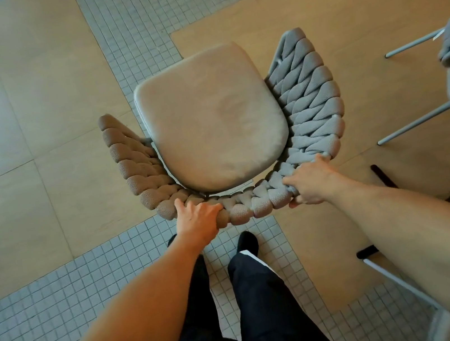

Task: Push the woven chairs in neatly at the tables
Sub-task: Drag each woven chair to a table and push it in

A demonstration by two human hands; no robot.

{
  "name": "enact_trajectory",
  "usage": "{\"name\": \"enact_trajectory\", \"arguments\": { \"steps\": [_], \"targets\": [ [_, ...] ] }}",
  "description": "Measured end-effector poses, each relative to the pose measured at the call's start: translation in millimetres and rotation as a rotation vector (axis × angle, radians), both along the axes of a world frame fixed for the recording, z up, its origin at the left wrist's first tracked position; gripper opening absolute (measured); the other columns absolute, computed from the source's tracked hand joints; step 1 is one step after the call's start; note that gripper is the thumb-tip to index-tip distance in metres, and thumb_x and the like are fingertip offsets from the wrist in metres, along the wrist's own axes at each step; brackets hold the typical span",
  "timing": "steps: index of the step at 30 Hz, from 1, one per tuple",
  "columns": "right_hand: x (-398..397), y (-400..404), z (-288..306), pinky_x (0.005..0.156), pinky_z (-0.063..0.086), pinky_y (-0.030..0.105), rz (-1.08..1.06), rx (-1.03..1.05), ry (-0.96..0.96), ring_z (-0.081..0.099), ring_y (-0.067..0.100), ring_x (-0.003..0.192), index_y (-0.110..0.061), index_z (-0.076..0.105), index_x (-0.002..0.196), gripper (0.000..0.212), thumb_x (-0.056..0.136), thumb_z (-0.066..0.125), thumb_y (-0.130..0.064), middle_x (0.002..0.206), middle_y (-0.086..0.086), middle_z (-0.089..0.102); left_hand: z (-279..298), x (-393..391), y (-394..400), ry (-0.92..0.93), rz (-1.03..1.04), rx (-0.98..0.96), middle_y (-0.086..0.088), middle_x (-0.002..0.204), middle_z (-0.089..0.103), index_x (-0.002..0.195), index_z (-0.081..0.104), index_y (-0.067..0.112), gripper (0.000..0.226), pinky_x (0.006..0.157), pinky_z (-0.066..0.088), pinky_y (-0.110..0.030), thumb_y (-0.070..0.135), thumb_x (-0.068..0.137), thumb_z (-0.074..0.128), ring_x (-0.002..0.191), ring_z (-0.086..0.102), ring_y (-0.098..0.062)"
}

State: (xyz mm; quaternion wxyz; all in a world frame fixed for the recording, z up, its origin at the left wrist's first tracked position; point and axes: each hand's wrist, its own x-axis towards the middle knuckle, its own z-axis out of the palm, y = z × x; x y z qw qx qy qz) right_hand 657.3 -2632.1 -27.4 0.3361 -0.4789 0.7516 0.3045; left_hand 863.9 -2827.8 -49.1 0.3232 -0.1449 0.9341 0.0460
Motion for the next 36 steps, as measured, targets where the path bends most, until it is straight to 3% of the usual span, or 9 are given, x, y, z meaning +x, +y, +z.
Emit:
{"name": "enact_trajectory", "arguments": {
  "steps": [9,13,18,21,25,31,36],
  "targets": [
    [83.8,-44.0,3.9,0.109,0.029,0.064,-0.323,-0.057,-0.096,0.053,0.033,0.129,-0.026,0.049,0.135,0.049,0.096,0.058,-0.055,0.133,0.006,0.059,12.8,24.0,-76.3,0.003,-0.117,-0.101,0.016,0.128,0.063,0.128,0.049,0.053,0.034,0.112,0.016,-0.054,0.039,0.098,0.053,0.123,0.049,-0.028],
    [116.3,-69.9,-3.2,0.108,0.028,0.068,-0.468,-0.106,-0.132,0.054,0.036,0.129,-0.024,0.048,0.139,0.062,0.092,0.061,-0.062,0.134,0.006,0.060,17.3,22.7,-107.4,-0.047,-0.120,-0.195,0.017,0.140,0.055,0.137,0.043,0.057,0.045,0.119,0.000,-0.060,0.037,0.099,0.054,0.135,0.038,-0.032],
    [139.3,-102.0,-10.5,0.105,0.028,0.075,-0.518,-0.113,-0.138,0.051,0.039,0.132,-0.016,0.044,0.146,0.074,0.092,0.060,-0.064,0.141,0.010,0.057,21.1,18.7,-137.6,-0.090,-0.073,-0.255,0.017,0.149,0.047,0.143,0.042,0.053,0.052,0.118,-0.003,-0.066,0.037,0.097,0.060,0.146,0.023,-0.031],
    [144.1,-108.0,-14.1,0.102,0.032,0.071,-0.496,-0.130,-0.112,0.053,0.041,0.129,-0.016,0.044,0.145,0.075,0.091,0.060,-0.066,0.138,0.011,0.059,20.9,15.9,-140.3,-0.089,-0.045,-0.270,0.014,0.150,0.045,0.144,0.044,0.049,0.051,0.118,0.000,-0.067,0.036,0.097,0.060,0.148,0.018,-0.029],
    [135.9,-91.2,-10.6,0.099,0.040,0.055,-0.405,-0.210,-0.151,0.055,0.037,0.125,-0.022,0.044,0.139,0.064,0.092,0.061,-0.062,0.132,0.011,0.063,17.4,18.6,-129.2,-0.113,-0.049,-0.272,0.009,0.150,0.047,0.144,0.046,0.042,0.058,0.117,0.000,-0.069,0.038,0.090,0.066,0.150,0.014,-0.034],
    [100.6,-52.7,-13.1,0.105,0.037,0.051,-0.212,-0.194,-0.201,0.056,0.034,0.127,-0.024,0.041,0.140,0.065,0.089,0.067,-0.055,0.135,0.008,0.062,13.2,13.5,-74.2,-0.109,-0.092,-0.145,0.008,0.126,0.064,0.133,0.052,0.037,0.053,0.115,-0.005,-0.069,0.048,0.084,0.068,0.134,0.048,-0.029],
    [62.2,-26.1,-12.4,0.108,0.033,0.052,-0.104,-0.152,-0.183,0.055,0.028,0.127,-0.029,0.045,0.138,0.062,0.087,0.068,-0.056,0.134,0.002,0.063,12.9,-1.4,-20.3,-0.083,-0.085,-0.017,0.003,0.133,0.060,0.140,0.046,0.031,0.067,0.117,-0.002,-0.068,0.057,0.082,0.070,0.131,0.051,-0.028]
  ]
}}
